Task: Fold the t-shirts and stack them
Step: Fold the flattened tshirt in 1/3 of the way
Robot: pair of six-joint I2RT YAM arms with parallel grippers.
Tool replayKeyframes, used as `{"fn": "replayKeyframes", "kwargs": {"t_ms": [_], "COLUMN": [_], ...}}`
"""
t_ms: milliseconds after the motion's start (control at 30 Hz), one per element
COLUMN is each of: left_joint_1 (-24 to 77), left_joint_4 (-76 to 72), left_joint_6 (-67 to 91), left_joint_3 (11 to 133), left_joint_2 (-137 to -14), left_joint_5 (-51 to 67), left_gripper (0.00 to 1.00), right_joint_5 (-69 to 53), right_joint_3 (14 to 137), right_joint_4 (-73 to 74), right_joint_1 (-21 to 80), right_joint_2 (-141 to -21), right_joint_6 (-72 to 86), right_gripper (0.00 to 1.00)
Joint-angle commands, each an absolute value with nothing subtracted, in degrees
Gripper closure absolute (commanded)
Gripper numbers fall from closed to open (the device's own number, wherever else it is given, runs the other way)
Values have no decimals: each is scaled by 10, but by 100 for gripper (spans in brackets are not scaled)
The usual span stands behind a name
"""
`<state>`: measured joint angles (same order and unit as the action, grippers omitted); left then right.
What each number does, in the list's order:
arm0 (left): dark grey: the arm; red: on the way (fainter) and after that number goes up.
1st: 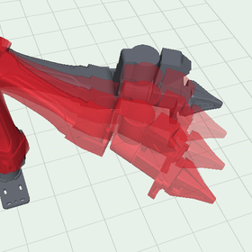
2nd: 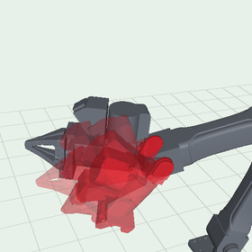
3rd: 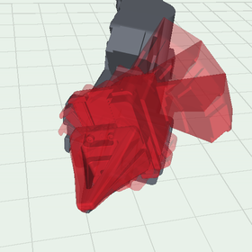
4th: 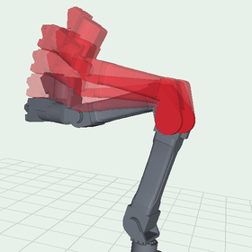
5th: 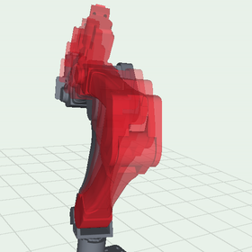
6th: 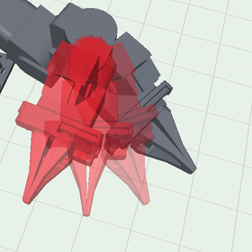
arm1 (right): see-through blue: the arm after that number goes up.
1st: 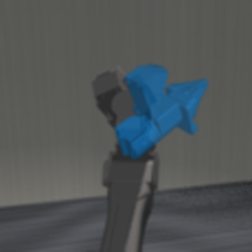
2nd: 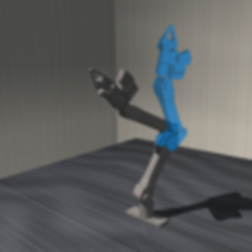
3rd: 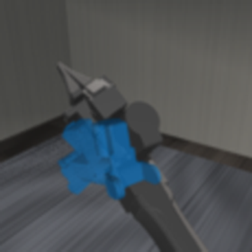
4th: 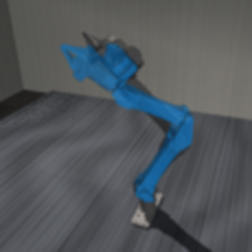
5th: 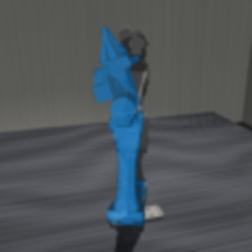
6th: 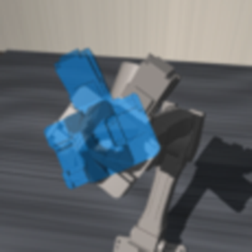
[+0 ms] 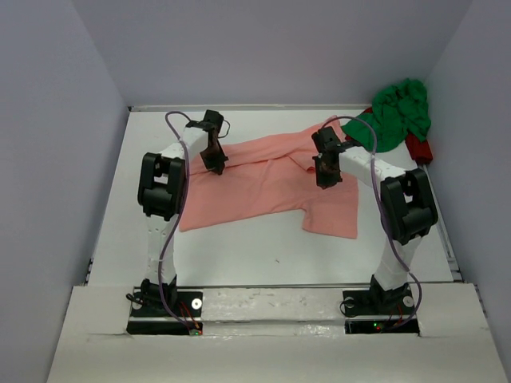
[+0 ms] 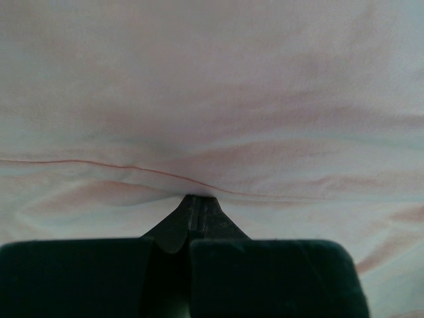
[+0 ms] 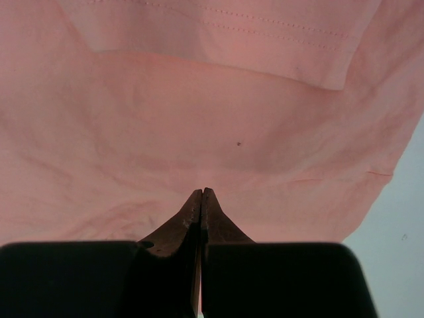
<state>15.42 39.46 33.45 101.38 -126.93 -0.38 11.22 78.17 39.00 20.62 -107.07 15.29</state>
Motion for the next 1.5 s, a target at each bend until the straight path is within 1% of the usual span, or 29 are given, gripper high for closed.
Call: {"fn": "replayKeyframes", "kwargs": {"t_ms": [0,300,733,1100,1467], "left_joint_1": [125,106,106,106,105], "left_joint_4": [430,440,436,429,439], "left_joint_6": [318,312,308,308,299], "left_joint_3": [1040,1070,1064,1054,1071], "left_joint_2": [-1292,-1310,-1310,-1309,-1302], "left_joint_5": [-9,23,29,33,6], "left_gripper": [100,100,100,100,100], "right_joint_5": [115,105,76,44,88], "right_joint_3": [796,776,727,639,610], "right_joint_4": [398,404,381,352,359], "right_joint_1": [207,213,243,290,301], "right_joint_2": [-1071,-1084,-1093,-1042,-1002], "right_joint_6": [163,172,203,256,285], "right_gripper": [100,100,100,100,100]}}
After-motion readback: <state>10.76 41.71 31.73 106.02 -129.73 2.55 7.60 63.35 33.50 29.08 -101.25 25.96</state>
